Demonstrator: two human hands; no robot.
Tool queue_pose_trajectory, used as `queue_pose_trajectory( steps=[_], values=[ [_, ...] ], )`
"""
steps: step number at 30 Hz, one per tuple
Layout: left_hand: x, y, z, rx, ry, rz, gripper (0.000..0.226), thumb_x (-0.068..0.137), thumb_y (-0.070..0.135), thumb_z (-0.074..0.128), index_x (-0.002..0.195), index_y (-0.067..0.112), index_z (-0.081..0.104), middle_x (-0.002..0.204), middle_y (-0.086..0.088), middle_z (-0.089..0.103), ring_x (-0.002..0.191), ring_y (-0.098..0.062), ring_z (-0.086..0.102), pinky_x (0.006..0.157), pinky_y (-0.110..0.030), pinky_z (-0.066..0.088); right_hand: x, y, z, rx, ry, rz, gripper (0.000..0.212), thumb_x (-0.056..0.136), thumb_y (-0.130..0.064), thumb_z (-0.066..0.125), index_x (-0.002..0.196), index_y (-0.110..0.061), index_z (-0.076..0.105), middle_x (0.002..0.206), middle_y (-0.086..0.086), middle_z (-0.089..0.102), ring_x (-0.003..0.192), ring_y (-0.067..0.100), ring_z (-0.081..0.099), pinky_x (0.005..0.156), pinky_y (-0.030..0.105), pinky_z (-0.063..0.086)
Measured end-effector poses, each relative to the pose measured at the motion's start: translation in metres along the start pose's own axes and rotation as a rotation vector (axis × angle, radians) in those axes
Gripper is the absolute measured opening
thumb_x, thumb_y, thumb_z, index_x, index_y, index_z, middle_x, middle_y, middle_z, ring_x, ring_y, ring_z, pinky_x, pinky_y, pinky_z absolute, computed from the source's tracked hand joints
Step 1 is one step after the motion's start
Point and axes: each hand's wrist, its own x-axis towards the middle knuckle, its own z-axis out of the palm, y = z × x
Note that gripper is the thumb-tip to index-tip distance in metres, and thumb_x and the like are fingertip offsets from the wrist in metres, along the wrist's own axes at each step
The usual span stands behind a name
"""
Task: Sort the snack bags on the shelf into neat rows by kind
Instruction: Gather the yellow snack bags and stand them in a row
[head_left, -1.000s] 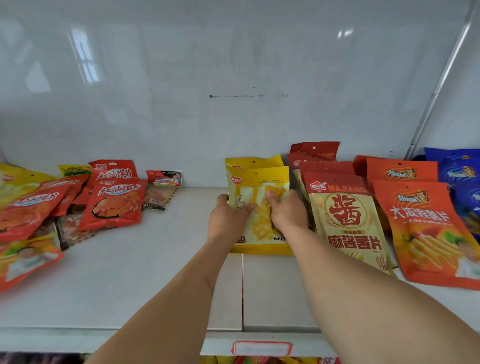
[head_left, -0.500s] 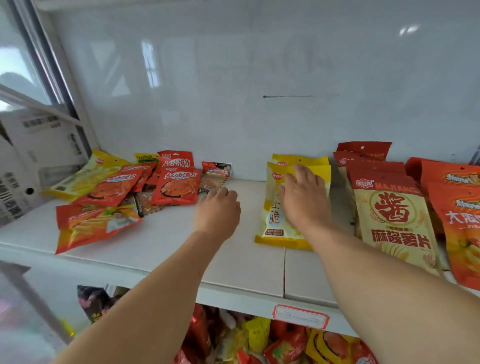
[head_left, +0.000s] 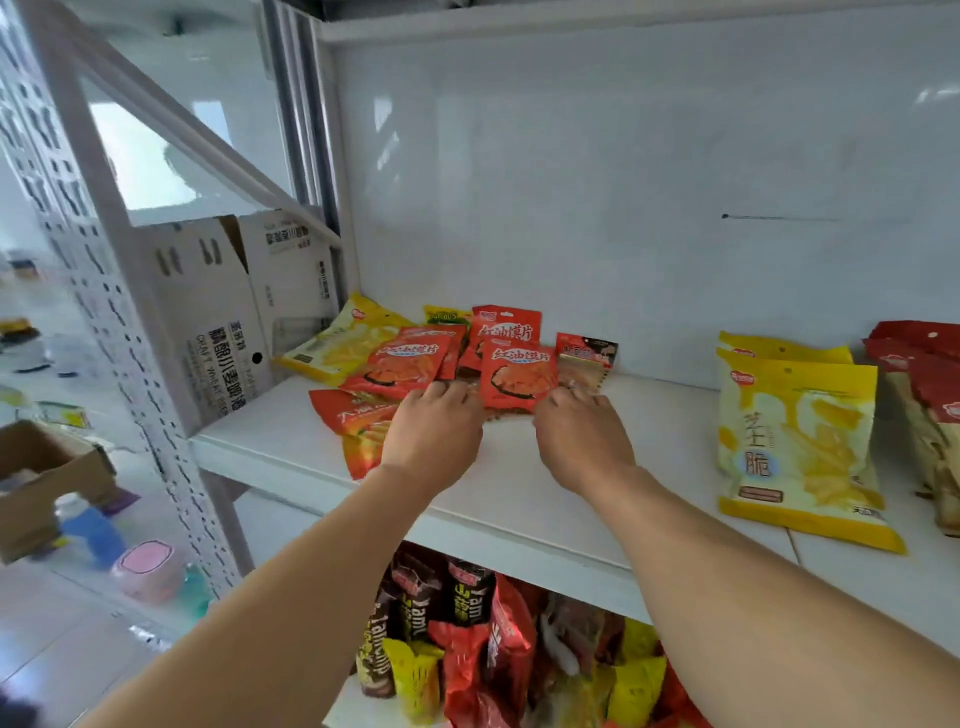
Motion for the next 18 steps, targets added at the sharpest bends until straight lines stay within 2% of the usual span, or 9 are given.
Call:
queue_pose_trajectory(
  steps=[3, 7, 10, 15, 18],
  values=[
    [-0.008, -0.039, 0.006, -0.017, -0.006, -0.035, 0.025, 0.098, 0.023, 0.047, 0.116, 0.018, 0.063, 0.117, -0.003, 0.065, 0.113, -0.026, 0.059, 0.092, -0.038, 0.046, 0.018, -0.036, -0.001, 0.032, -0.015, 0.016, 0.024, 0.098, -0.015, 0.046, 0.115, -0.015, 0.063, 0.121, 0.006, 0.059, 0.115, 0.029, 0.05, 0.096, 0.04, 0.038],
    [-0.009, -0.08, 0.013, -0.087, -0.002, -0.118, 0.024, 0.099, 0.024, 0.046, 0.111, 0.017, 0.066, 0.114, -0.003, 0.066, 0.11, -0.027, 0.06, 0.084, -0.037, 0.047, 0.041, -0.068, 0.003, 0.067, -0.016, 0.032, 0.024, 0.098, -0.018, 0.048, 0.118, -0.017, 0.061, 0.124, 0.004, 0.057, 0.117, 0.028, 0.049, 0.095, 0.04, 0.038],
    [-0.003, -0.104, 0.019, -0.151, 0.019, -0.19, 0.027, 0.102, 0.031, 0.042, 0.112, 0.018, 0.064, 0.116, 0.0, 0.063, 0.113, -0.025, 0.057, 0.083, -0.036, 0.046, 0.064, -0.084, 0.008, 0.102, -0.01, 0.032, 0.022, 0.099, -0.02, 0.048, 0.116, -0.018, 0.062, 0.118, 0.002, 0.06, 0.112, 0.027, 0.051, 0.089, 0.039, 0.039],
    [0.019, -0.142, 0.04, -0.22, 0.019, -0.332, 0.032, 0.103, 0.035, 0.04, 0.108, 0.016, 0.066, 0.111, -0.002, 0.064, 0.106, -0.027, 0.058, 0.074, -0.035, 0.045, 0.109, -0.102, 0.02, 0.18, 0.049, 0.036, 0.026, 0.101, -0.025, 0.041, 0.113, -0.015, 0.062, 0.113, 0.005, 0.062, 0.104, 0.027, 0.055, 0.082, 0.039, 0.041],
    [0.04, -0.161, 0.055, -0.29, 0.008, -0.455, 0.032, 0.102, 0.037, 0.044, 0.115, 0.017, 0.065, 0.118, -0.002, 0.063, 0.106, -0.026, 0.06, 0.068, -0.032, 0.041, 0.138, -0.108, 0.033, 0.22, 0.041, 0.052, 0.032, 0.103, -0.033, 0.039, 0.116, -0.014, 0.061, 0.114, 0.006, 0.062, 0.104, 0.028, 0.055, 0.082, 0.039, 0.043]
  ],
)
